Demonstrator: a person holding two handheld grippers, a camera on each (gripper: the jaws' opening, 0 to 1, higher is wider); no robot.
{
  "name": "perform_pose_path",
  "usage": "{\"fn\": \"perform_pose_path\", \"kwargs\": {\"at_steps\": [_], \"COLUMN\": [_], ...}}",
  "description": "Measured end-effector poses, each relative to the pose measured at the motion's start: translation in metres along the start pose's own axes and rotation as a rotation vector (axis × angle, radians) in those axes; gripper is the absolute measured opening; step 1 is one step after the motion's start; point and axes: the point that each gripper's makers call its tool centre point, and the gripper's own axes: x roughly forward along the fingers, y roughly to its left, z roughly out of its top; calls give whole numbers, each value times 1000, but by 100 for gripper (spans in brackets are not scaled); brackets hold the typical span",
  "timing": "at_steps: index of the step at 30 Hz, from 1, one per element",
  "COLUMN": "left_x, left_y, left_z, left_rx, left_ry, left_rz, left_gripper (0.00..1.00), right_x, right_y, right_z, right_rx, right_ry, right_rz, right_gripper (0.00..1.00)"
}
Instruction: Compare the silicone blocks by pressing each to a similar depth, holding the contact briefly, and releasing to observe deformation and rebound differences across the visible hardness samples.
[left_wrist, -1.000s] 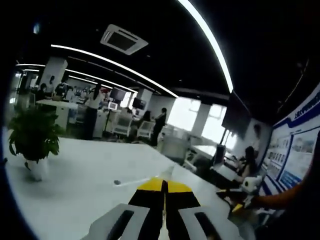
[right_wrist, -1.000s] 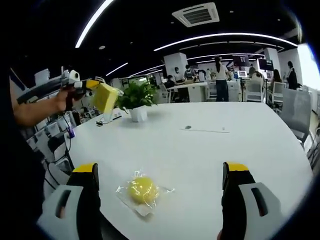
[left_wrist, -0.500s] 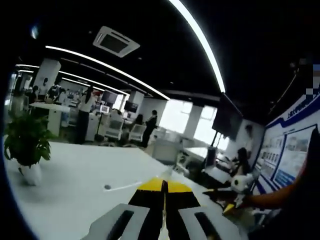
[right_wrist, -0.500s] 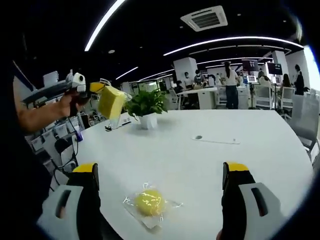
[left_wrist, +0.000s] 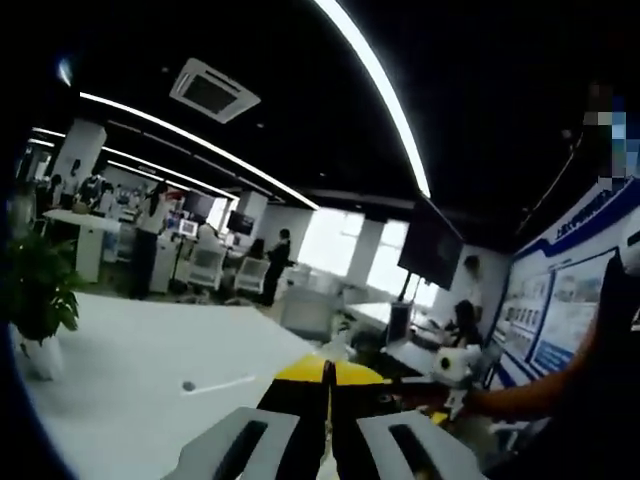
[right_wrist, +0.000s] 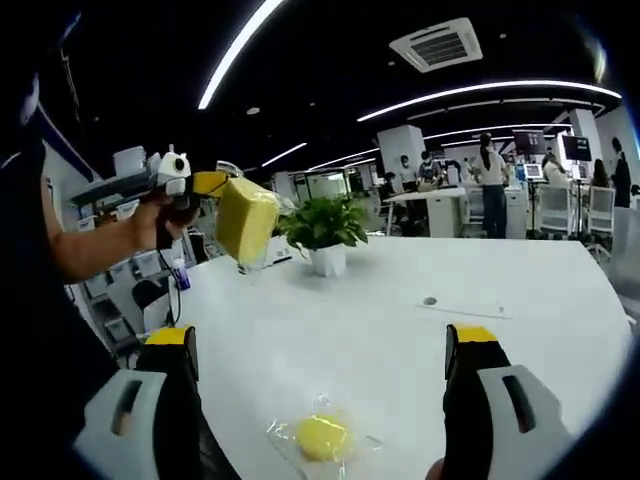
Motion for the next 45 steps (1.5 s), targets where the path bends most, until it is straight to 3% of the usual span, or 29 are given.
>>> {"fn": "perform_pose_path", "kwargs": {"at_steps": [6, 19, 23, 40, 45], "left_x": [5, 7, 7, 10, 10], "left_y": [-9, -19, -17, -47, -54], "left_z": [6, 1, -4, -13, -13], "left_rx": [-19, -29, -50, -79, -92], "left_ry": [-21, -25, -29, -6, -16], "left_rz": [-37, -76, -85, -227, -255], "left_gripper": [0, 0, 0, 0, 0], "right_x": [14, 35, 38, 55, 55], "right_y": [14, 41, 50, 84, 99], "right_z": [17, 37, 38, 49, 47], "right_rx": [-15, -19, 3, 25, 92], "right_ry": [-26, -52, -50, -65, -66], "right_rz": [53, 159, 206, 338, 422], "right_gripper": [96, 96, 83, 73, 59]}}
